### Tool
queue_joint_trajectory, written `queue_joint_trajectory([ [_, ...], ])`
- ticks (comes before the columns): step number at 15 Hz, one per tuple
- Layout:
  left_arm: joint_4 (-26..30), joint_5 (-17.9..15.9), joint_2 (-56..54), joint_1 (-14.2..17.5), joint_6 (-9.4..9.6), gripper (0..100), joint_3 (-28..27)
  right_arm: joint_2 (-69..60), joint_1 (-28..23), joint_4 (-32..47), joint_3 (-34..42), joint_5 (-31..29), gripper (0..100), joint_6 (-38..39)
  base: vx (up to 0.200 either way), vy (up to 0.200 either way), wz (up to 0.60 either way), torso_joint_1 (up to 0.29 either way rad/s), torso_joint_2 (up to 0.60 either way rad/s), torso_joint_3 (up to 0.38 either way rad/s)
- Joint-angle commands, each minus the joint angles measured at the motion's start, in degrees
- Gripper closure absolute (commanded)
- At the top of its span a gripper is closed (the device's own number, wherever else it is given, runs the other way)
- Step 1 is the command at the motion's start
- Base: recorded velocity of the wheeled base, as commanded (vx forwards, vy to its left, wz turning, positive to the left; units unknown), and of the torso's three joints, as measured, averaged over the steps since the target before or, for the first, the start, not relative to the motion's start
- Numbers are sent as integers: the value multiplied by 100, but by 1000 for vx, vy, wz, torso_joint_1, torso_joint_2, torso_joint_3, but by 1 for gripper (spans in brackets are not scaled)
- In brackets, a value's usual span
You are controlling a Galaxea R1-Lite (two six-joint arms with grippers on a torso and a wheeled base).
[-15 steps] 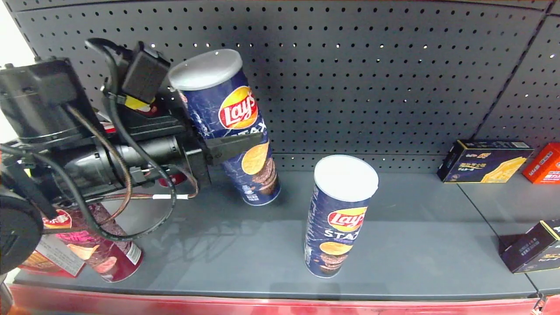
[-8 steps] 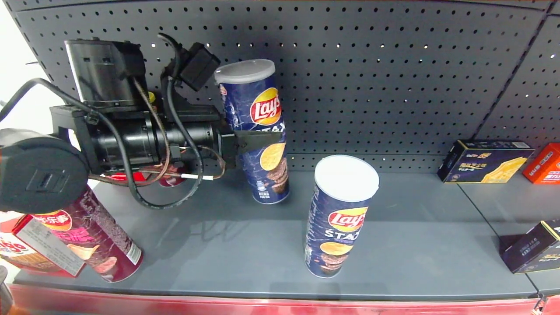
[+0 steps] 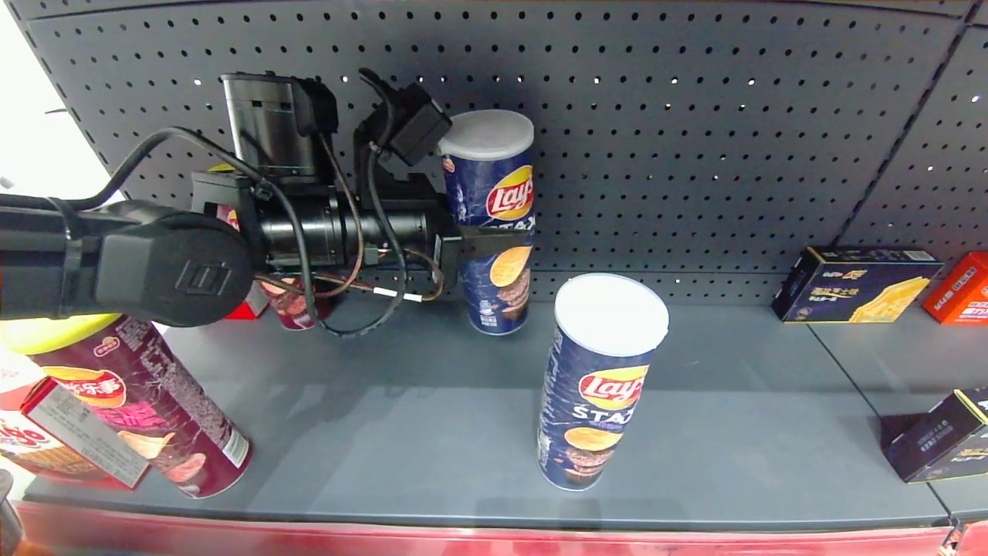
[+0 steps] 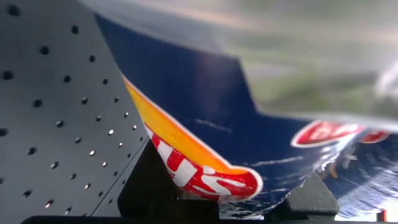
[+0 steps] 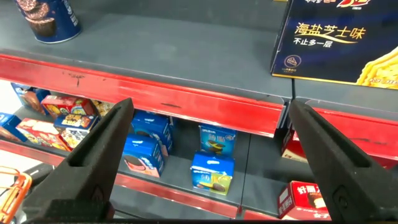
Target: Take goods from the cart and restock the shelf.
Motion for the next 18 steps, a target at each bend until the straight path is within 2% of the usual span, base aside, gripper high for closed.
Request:
queue_joint_trajectory([
  [1, 9, -82, 284, 0, 13, 100, -181, 10, 2, 0, 0, 1, 0, -2, 0, 0, 0, 0, 0, 0],
  [3, 18, -91, 389, -17, 21, 100, -305, 10, 2, 0, 0, 10, 0, -2, 0, 0, 0, 0, 0, 0],
  [4, 27, -91, 486, -53, 92, 100, -410, 10, 2, 0, 0, 1, 0, -2, 0, 0, 0, 0, 0, 0],
  [5, 71, -100, 556, -79, 188, 100, -498, 10, 2, 0, 0, 1, 0, -2, 0, 0, 0, 0, 0, 0],
  [7, 493, -478, 679, -70, 426, 100, -762, 10, 2, 0, 0, 1, 0, -2, 0, 0, 0, 0, 0, 0],
  [9, 774, -548, 811, -70, 584, 100, -1043, 10, 2, 0, 0, 1, 0, -2, 0, 0, 0, 0, 0, 0],
  [12, 880, -645, 987, -53, 584, 100, -1359, 10, 2, 0, 0, 1, 0, -2, 0, 0, 0, 0, 0, 0],
  [15, 1530, -803, 1136, 26, 584, 100, -1816, 10, 2, 0, 0, 1, 0, -2, 0, 0, 0, 0, 0, 0],
  [18, 1679, -908, 1268, 62, 584, 100, -2098, 10, 2, 0, 0, 1, 0, -2, 0, 0, 0, 0, 0, 0],
])
